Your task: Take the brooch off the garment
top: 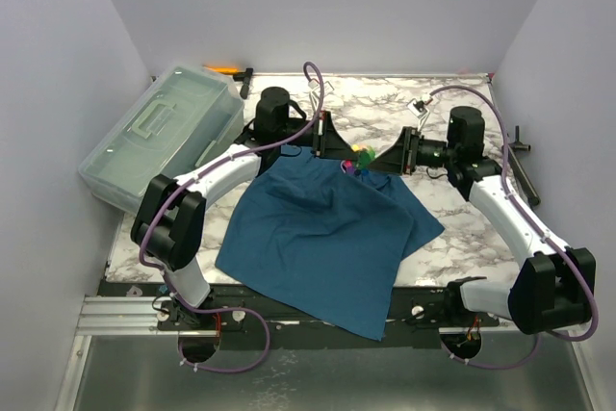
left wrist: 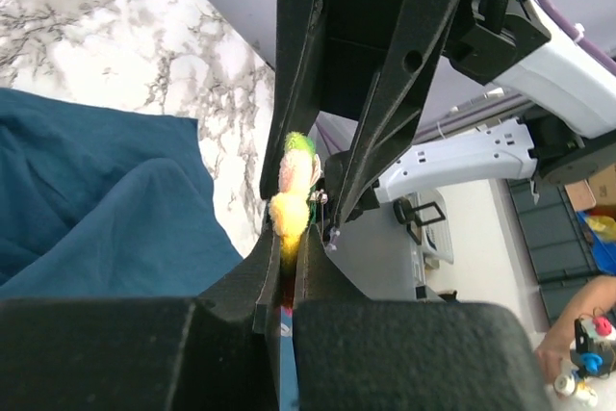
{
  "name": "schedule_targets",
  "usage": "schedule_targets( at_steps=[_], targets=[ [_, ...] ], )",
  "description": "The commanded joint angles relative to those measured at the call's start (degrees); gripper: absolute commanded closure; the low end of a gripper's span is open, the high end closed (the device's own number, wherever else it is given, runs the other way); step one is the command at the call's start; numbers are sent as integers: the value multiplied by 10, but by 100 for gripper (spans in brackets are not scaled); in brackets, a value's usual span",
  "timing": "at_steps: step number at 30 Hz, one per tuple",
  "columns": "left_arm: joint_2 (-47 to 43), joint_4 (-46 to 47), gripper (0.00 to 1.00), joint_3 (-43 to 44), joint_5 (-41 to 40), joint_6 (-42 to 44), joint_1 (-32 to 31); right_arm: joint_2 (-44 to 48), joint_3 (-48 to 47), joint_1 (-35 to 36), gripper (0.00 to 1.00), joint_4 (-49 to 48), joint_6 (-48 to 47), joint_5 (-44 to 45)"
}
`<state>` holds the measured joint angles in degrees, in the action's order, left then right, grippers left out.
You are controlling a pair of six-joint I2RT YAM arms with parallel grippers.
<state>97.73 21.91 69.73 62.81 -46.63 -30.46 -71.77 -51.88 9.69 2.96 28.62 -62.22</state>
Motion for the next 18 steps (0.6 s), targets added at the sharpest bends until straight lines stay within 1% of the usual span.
schedule_targets(
  at_steps=[1,4,7,18],
  targets=[
    [-23,-51,100,5,-50,33,3,14,-16,-12,53,59,-36,24],
    [-30,-124,100,19,-81,87,-3,18,-14,-12,41,24,2,25],
    [-36,-149,100,25,-95,111,-12,23,-4,-11,35,-13,42,45],
    [-38,-159,100,31,-123,121,-33,5,1,-3,35,-18,49,74]
  ],
)
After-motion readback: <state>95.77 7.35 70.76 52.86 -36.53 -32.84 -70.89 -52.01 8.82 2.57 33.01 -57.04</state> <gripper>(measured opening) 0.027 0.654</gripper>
